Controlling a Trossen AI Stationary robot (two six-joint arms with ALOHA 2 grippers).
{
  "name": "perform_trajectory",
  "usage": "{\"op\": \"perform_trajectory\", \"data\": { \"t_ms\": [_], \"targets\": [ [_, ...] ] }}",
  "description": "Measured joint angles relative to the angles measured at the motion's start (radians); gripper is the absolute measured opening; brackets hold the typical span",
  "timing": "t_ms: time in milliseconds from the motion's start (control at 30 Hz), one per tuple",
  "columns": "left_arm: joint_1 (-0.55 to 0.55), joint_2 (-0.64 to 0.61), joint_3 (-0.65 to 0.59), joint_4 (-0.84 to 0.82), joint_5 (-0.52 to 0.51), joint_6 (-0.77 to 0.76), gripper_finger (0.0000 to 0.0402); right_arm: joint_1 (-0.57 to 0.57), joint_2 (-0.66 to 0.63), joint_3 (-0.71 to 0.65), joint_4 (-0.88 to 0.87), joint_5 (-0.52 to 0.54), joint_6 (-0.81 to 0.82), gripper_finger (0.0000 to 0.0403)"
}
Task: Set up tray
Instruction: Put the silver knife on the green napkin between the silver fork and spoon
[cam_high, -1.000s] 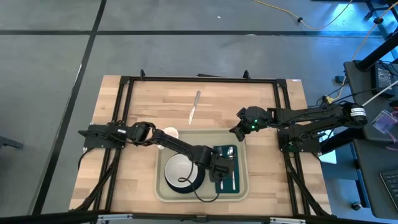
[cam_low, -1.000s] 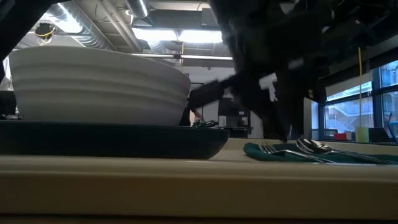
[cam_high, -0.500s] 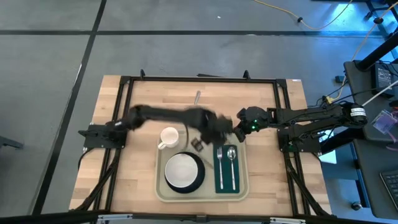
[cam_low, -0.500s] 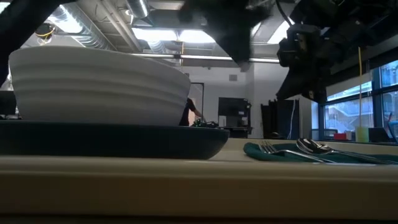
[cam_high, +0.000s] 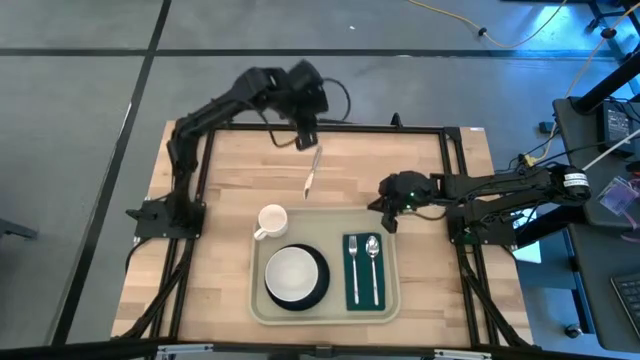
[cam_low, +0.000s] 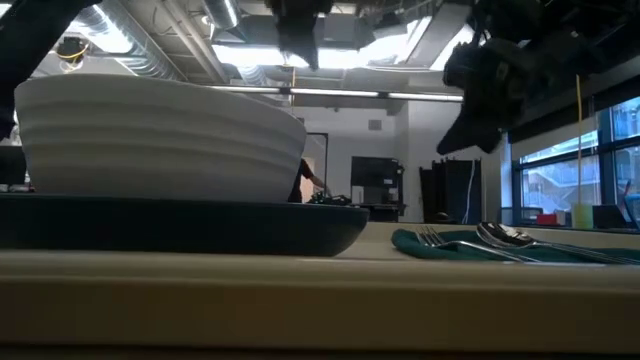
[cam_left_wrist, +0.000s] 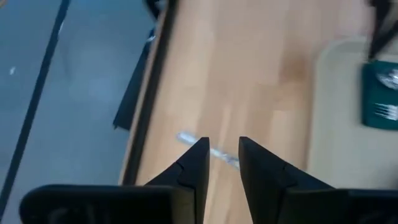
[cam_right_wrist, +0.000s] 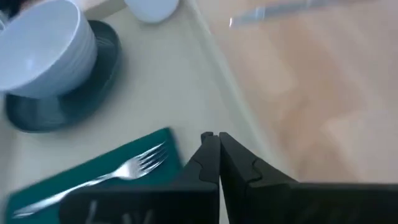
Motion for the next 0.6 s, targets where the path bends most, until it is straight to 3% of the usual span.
{"op": "perform_trajectory", "data": {
  "t_ms": [167,267,600],
  "targets": [
    [0.100,0.007,-0.045,0.080,0.031,-0.005,0.0063,-0.012,0.000,0.000,0.112,0.179,-0.246,0.0003],
    [0.136,0.009,-0.091,0.123,0.031,-0.019,0.0049,-0.047,0.000,0.000,0.190,0.192,-0.368,0.0003],
    [0.129,-0.081,-0.366,0.414,0.002,-0.102,0.0003,-0.079,0.000,0.000,0.103,0.189,-0.342,0.0003]
  ]
}}
